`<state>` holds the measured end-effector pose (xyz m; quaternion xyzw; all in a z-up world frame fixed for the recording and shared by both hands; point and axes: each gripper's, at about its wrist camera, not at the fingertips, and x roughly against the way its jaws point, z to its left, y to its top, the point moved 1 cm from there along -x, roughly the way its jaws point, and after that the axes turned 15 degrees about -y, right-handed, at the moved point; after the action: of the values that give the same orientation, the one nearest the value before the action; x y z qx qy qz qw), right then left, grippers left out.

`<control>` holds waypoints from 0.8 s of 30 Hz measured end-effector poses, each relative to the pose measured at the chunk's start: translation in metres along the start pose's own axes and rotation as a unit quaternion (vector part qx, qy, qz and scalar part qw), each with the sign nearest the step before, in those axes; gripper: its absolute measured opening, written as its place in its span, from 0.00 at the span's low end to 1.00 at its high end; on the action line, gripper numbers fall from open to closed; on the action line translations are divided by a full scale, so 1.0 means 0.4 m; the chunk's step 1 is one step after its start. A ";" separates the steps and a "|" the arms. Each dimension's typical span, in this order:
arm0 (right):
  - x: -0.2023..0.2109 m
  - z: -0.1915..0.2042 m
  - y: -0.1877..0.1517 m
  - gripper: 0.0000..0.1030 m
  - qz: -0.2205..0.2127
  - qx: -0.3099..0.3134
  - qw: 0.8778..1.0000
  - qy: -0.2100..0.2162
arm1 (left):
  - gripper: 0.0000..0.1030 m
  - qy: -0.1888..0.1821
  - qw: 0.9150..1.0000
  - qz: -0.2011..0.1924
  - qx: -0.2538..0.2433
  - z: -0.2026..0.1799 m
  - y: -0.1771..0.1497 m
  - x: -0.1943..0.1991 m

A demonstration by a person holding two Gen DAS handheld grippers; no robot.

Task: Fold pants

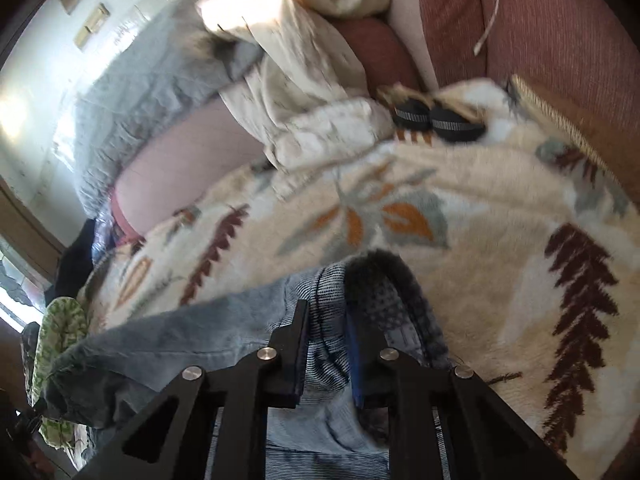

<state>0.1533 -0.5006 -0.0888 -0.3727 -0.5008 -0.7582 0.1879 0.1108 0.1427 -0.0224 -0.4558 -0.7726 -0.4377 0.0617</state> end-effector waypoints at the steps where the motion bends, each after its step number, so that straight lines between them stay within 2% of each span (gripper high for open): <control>1: 0.014 0.000 0.002 0.17 -0.009 -0.006 1.000 0.005 | 0.03 0.000 1.000 0.000 0.001 0.001 0.000 0.002; 5: 0.056 -0.019 0.012 0.17 -0.032 -0.048 0.997 0.044 | 0.03 0.002 1.000 -0.002 0.005 0.004 -0.005 0.011; 10: 0.144 -0.072 0.010 0.17 -0.065 -0.108 0.985 0.113 | 0.03 0.004 1.000 -0.002 0.015 0.015 -0.021 0.020; 15: 0.246 -0.121 -0.031 0.17 -0.095 -0.136 0.976 0.143 | 0.03 0.002 1.000 -0.002 0.025 0.032 -0.048 0.038; 20: 0.309 -0.192 -0.151 0.17 -0.094 -0.154 0.974 0.137 | 0.04 0.002 0.999 0.005 0.035 0.059 -0.086 0.054; 24: 0.313 -0.274 -0.262 0.17 -0.073 -0.185 0.973 0.119 | 0.04 0.005 0.998 0.024 0.052 0.096 -0.136 0.065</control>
<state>-0.0386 -0.5434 -0.0836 -0.2707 -0.3517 -0.8884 0.1176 0.0664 0.1769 -0.0667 -0.4684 -0.7828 -0.3973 0.0997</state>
